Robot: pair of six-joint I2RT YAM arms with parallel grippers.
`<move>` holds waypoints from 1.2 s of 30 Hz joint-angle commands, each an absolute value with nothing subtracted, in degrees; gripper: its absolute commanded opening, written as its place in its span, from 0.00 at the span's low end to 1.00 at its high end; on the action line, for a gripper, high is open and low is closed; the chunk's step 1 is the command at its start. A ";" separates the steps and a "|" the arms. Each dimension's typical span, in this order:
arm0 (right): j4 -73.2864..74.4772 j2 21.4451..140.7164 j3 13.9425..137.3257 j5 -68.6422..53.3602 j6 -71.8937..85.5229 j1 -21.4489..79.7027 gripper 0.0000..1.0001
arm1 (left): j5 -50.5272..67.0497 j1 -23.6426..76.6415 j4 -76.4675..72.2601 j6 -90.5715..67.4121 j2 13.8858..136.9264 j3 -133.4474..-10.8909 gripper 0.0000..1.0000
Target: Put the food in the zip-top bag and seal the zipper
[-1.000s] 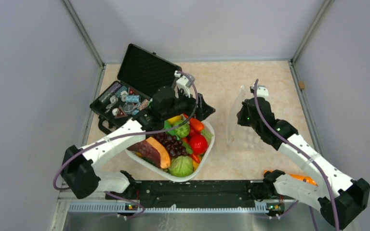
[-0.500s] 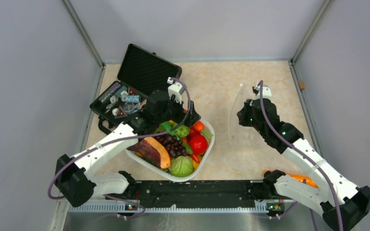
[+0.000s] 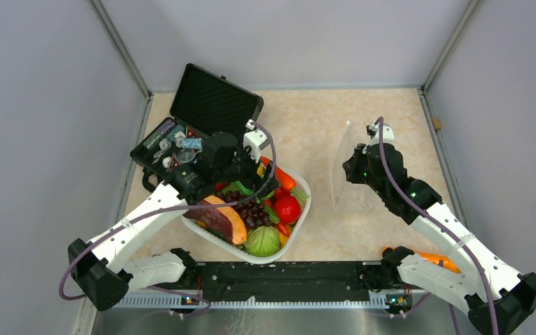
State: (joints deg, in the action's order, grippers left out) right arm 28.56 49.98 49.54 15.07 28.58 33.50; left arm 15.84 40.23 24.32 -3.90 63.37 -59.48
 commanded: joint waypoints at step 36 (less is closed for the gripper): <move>25.39 50.03 51.04 12.84 29.00 33.93 0.00 | 4.26 43.24 40.37 6.08 74.35 -67.06 0.84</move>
